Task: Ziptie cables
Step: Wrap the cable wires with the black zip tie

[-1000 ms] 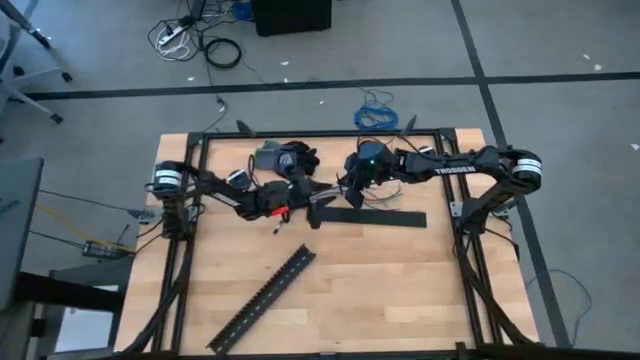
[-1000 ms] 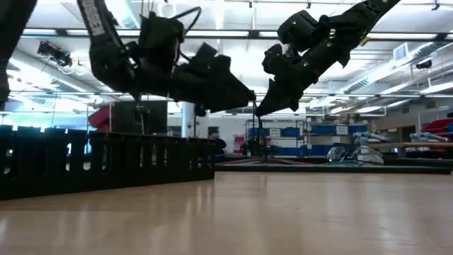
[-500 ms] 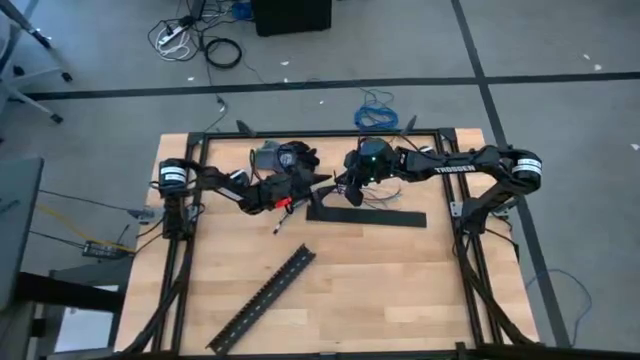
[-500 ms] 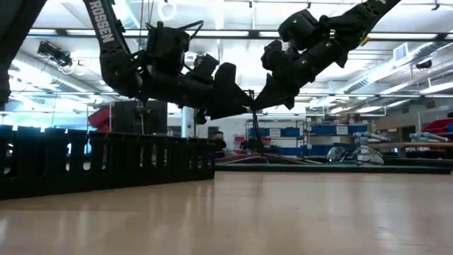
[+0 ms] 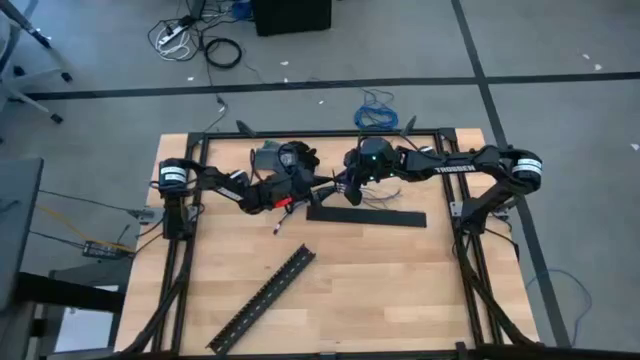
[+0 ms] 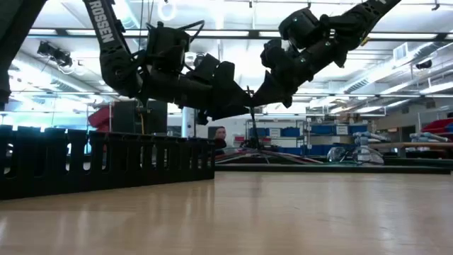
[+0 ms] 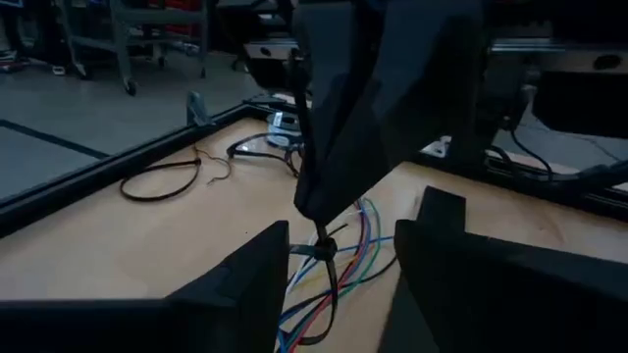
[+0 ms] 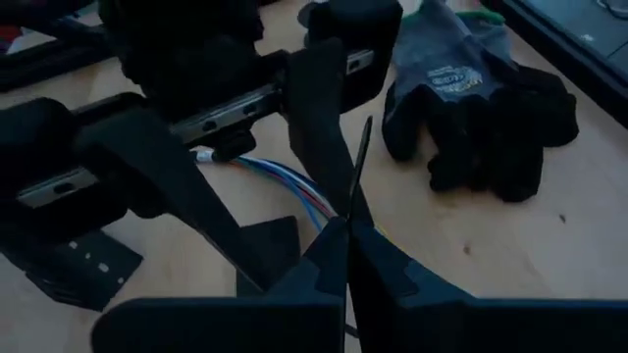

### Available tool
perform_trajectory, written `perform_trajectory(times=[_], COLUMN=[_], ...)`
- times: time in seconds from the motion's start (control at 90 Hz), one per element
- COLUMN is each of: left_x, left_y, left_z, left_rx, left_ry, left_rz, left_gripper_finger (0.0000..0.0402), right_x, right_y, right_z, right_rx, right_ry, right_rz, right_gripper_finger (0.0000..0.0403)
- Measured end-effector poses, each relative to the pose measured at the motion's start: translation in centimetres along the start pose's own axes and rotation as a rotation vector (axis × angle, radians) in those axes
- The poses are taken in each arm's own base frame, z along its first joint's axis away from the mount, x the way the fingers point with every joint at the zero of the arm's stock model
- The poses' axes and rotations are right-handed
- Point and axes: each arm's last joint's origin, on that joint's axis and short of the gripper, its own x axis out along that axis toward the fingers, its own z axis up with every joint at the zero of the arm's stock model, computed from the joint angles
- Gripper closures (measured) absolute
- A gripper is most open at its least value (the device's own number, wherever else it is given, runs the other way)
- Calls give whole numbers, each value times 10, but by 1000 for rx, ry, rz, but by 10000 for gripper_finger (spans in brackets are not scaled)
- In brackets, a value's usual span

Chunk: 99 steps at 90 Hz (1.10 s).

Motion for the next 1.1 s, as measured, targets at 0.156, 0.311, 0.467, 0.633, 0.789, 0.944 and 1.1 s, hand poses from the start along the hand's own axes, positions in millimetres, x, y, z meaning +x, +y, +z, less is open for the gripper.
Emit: perform_trajectory(times=[0.156,0.311,0.467,0.633,0.789,0.944,1.1], left_x=[0,0,0,0,0,1,1], left_y=[0,0,0,0,0,0,0], left_z=[-1,0,0,0,0,1,0], left_rx=[1,5,6,8,8,27,29], left_ry=[6,5,5,5,5,1,11], left_rz=[3,2,3,4,3,1,3], left_gripper_finger=[251,286,320,338,339,339,341], right_x=[0,0,0,0,0,0,0], right_y=[0,0,0,0,1,1,1], right_z=[0,0,0,1,2,3,3], right_rx=[1,3,3,2,4,4,4], right_ry=[1,1,-1,-5,-19,-23,-23], right_rz=[2,5,6,10,37,37,36], right_gripper_finger=[403,403,403,403,403,403,402])
